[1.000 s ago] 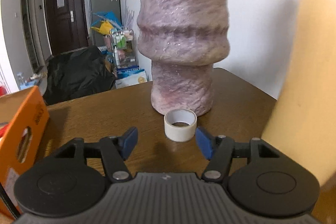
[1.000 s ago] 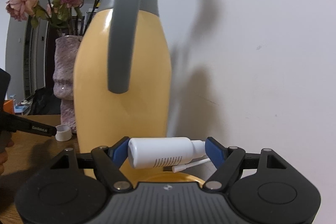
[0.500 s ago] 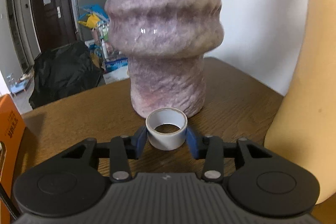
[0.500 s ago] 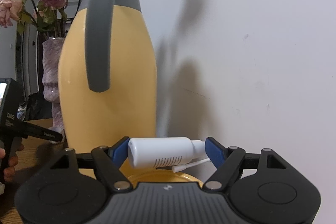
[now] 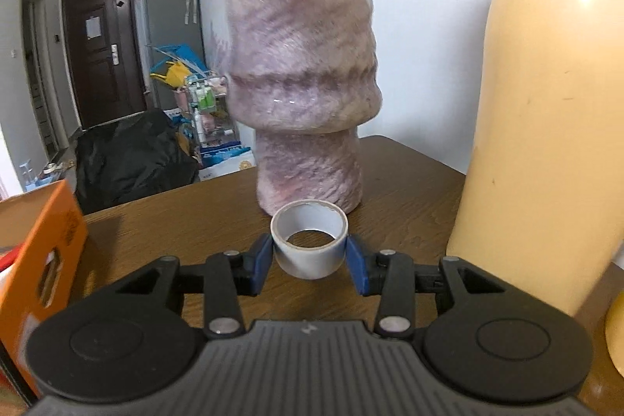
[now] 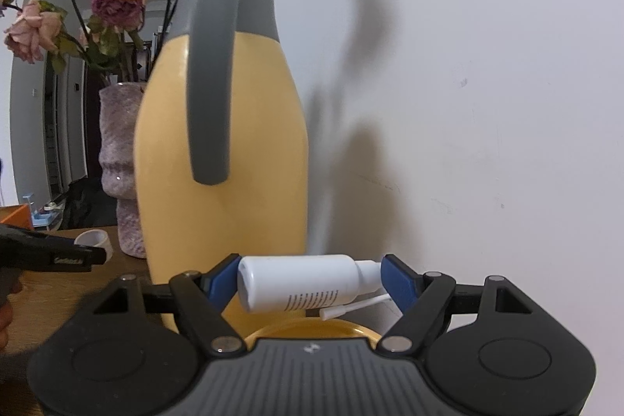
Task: Organize rigid objects
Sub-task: 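Carry the tape roll and spray bottle with both tools over the cardboard box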
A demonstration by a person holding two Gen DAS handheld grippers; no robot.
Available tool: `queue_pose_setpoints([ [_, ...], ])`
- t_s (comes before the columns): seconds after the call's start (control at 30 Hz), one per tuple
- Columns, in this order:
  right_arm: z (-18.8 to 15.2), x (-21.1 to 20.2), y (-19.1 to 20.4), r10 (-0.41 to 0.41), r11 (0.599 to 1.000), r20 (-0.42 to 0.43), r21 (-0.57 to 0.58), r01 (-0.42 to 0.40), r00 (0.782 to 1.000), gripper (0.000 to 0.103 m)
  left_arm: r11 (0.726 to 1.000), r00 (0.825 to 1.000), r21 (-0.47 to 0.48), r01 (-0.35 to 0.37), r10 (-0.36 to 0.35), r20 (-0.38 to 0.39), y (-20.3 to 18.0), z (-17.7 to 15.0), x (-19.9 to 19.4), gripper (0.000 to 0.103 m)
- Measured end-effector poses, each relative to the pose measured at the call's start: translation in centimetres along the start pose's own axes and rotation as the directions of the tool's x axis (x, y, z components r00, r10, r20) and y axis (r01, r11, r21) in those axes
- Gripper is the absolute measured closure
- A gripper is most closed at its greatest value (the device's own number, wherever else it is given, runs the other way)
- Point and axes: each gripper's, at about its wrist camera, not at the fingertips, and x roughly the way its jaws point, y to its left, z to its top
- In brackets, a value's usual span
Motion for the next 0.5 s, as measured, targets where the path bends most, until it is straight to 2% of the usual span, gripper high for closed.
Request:
queue_pose_setpoints([
  [0.5, 0.0, -3.8, 1.6, 0.066, 0.998, 0.04, 0.01, -0.066, 0.997, 0.026, 0.994, 0.995, -0.097, -0.056, 0.064, 0.077, 1.8, -1.7, -10.4, 0.061],
])
